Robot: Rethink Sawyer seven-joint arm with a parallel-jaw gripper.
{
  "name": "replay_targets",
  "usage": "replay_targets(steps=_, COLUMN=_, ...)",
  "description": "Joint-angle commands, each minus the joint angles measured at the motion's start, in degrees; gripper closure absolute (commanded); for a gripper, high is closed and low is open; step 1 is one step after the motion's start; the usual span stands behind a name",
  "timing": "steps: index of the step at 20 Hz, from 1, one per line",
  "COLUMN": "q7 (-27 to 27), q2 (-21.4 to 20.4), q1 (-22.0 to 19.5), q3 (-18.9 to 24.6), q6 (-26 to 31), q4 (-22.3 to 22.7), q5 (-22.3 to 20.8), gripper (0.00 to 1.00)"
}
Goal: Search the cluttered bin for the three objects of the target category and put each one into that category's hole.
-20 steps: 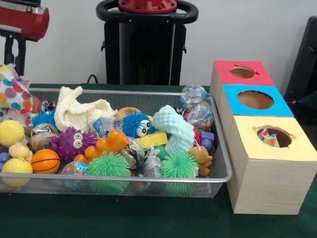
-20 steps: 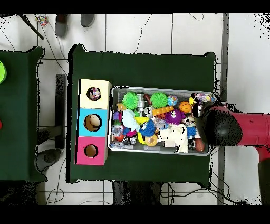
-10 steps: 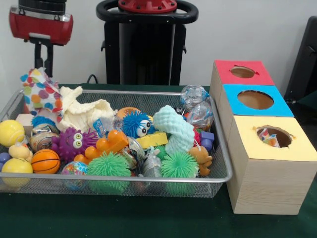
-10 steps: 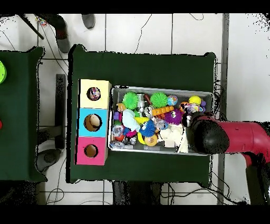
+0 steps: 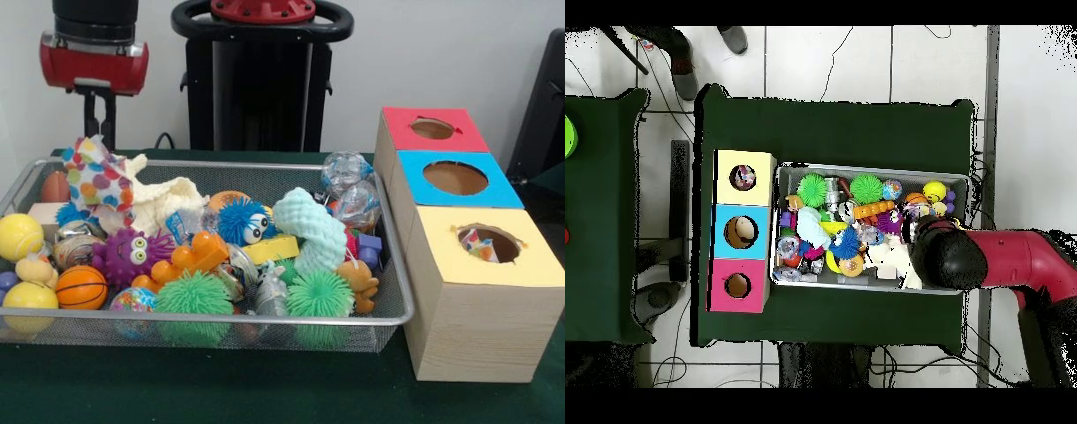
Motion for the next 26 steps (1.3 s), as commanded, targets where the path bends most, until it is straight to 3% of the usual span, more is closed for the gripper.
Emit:
replay_targets(steps=1, q7=-0.06, q2=10.54, q1=0.77, q3=-4.02, q6=9.28, q4=-16.05, q5=1.45, gripper=1.00)
replay_targets(steps=4, q7=1.04, q2=12.50, q1=2.07, q3=-5.13, q6=11.12, q4=-21.85, q5=1.30, gripper=1.00)
replay_targets(steps=8, q7=-0.85, q2=13.38, q1=2.74, q3=-4.68, q6=13.25, q4=-24.54, q5=2.36, gripper=1.00)
replay_targets(steps=12, q7=-0.34, q2=11.07, q1=4.68, q3=-4.46, q6=13.27, q4=-21.36, q5=3.45, gripper=1.00)
replay_targets(steps=19, q7=7.88, q2=2.64, q1=12.09, q3=-6.59, q6=11.14, q4=-10.61, q5=7.20, gripper=1.00)
replay_targets(steps=26, q7=8.72, q2=-3.94, q1=16.63, q3=-8.19, q6=12.53, q4=-5.29, q5=14.05, gripper=1.00)
